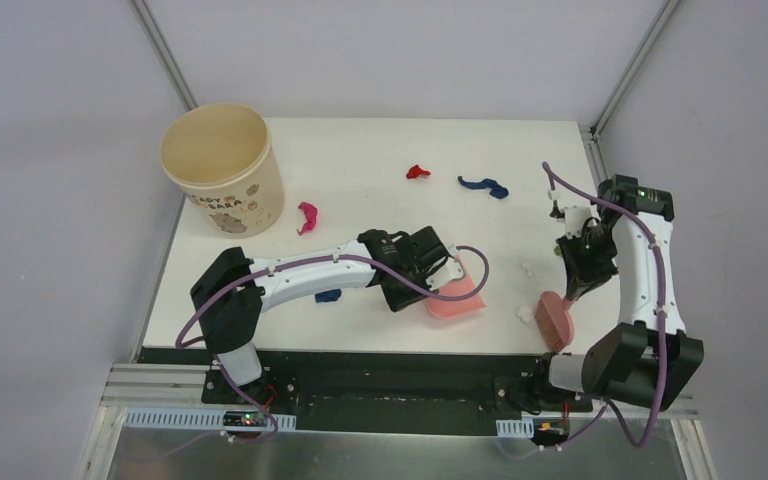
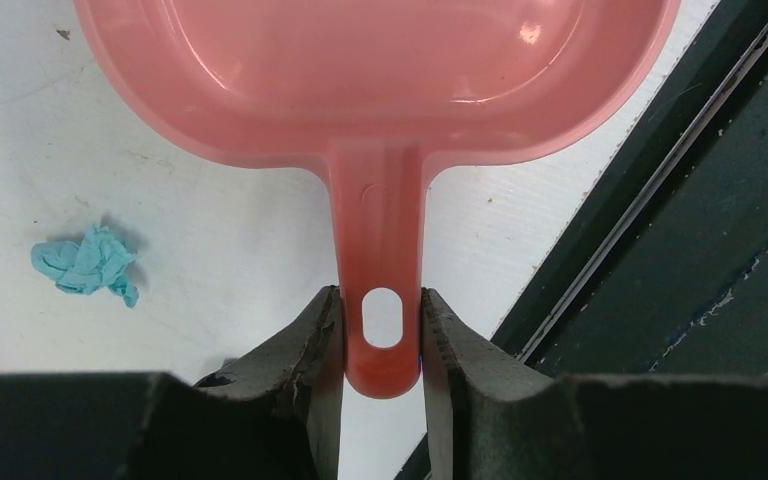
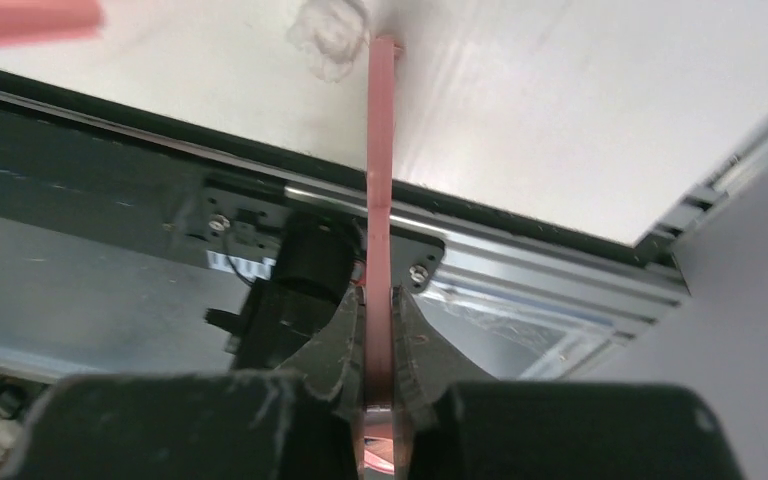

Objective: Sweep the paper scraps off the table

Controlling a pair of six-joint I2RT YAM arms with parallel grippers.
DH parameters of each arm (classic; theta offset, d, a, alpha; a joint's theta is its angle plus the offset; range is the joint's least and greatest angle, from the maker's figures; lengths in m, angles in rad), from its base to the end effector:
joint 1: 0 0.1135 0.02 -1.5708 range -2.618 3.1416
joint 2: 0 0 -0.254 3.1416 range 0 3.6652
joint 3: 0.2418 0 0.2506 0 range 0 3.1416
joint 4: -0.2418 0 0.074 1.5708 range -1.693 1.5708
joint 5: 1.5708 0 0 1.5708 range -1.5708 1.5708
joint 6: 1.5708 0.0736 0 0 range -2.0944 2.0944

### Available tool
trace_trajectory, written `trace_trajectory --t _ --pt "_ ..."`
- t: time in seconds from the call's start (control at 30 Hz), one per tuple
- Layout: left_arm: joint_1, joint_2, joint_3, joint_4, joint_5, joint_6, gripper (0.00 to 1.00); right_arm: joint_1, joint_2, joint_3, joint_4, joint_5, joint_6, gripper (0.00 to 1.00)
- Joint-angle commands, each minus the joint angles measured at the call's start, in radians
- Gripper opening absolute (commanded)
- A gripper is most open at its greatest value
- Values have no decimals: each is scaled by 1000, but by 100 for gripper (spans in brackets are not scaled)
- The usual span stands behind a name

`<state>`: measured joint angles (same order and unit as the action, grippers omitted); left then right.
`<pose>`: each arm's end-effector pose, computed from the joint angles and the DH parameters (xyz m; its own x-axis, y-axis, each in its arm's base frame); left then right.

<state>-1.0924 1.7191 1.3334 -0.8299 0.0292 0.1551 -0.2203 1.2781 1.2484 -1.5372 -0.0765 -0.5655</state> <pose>0.1624 -0.3178 0.1904 -0.2886 0.8920 -0.3478 0.9480 0.3171 0.0267 0.1889 -0.0365 0.2621 -0.9405 -0.3369 -0.0442 -0.3392 0.9387 0.0624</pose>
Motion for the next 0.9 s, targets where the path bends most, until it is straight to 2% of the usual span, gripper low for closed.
trace_trajectory --t 0.0,0.13,0.27,0.53,0.7,0.87 --pt "-3 8 16 9 23 18 0 35 76 116 -16 -219 77 0" --pt "-2 39 15 0 9 22 0 42 160 220 24 -340 127 0" --pt "-3 68 27 -25 0 26 0 47 214 331 3 -362 143 0" --pt "-13 46 45 -91 -18 23 0 45 173 528 -1 -117 38 0" --pt "-20 17 67 -136 51 33 0 48 165 516 93 -10 25 0" --pt "-34 22 80 -180 107 41 0 60 169 410 226 -19 37 0"
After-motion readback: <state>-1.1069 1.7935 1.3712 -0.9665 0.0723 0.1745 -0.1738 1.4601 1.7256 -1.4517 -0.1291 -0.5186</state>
